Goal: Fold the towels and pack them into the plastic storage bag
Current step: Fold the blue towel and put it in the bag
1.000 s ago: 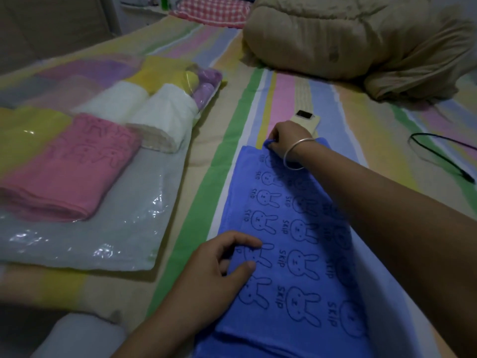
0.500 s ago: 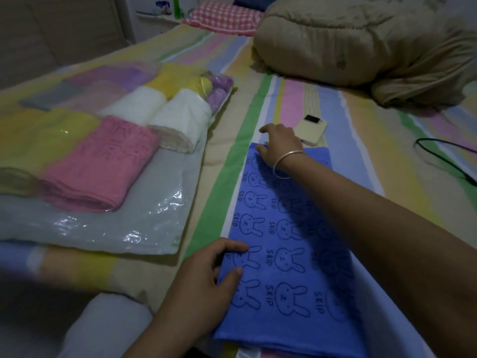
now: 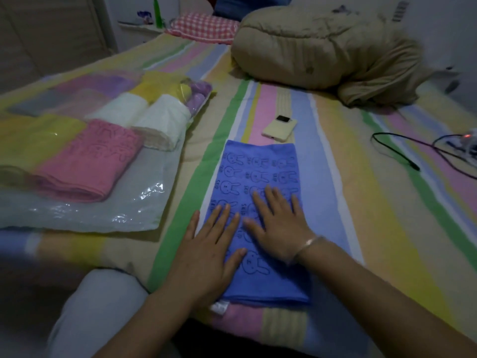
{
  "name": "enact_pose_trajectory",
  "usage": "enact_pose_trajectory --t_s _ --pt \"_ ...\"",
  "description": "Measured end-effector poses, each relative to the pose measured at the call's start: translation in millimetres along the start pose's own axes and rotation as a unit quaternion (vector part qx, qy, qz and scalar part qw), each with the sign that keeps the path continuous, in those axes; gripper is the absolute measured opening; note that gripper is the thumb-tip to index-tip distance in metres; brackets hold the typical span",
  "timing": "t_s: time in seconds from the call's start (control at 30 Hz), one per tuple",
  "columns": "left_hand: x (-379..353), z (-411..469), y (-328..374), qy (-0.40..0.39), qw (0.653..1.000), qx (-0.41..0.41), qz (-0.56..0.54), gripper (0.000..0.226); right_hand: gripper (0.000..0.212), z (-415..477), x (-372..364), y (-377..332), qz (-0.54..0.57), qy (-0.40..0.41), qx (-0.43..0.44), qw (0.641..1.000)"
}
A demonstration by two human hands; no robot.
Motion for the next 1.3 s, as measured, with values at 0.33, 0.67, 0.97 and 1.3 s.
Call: enact_pose_trajectory --t_s 0.33,0.67,0.97,1.3 --pt "37.1 -13.5 20.9 0.103 0.983 -0.062 -0.138 0.038 0.067 -141.3 7.0 29.6 0.109 0.136 0.144 0.974" --pt "31.8 -34.3 48.8 0.098 0.991 -0.065 -0.061 0.051 0.041 -136.0 -9.4 15.8 0.109 0.319 0.082 0.938" --pt "46.3 -36.3 11.6 0.188 0.977 0.028 -0.1 0.032 0.039 -135.9 23.0 32.2 0.222 0.331 0.034 0.916" --pt "100.3 -38.7 18.7 0.144 0.866 0.049 -0.477 0.026 0.044 -146.2 59.2 35.0 0.316 0.35 0.015 0.882"
Point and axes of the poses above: each hand's wrist, its own z-axis towards the middle knuckle, its own x-axis out of the back of the hand, y = z × x, the point moved 1 cm from there along z, towards the middle knuckle, and after that the axes turned 14 degrees about y, right-handed, at the moved point
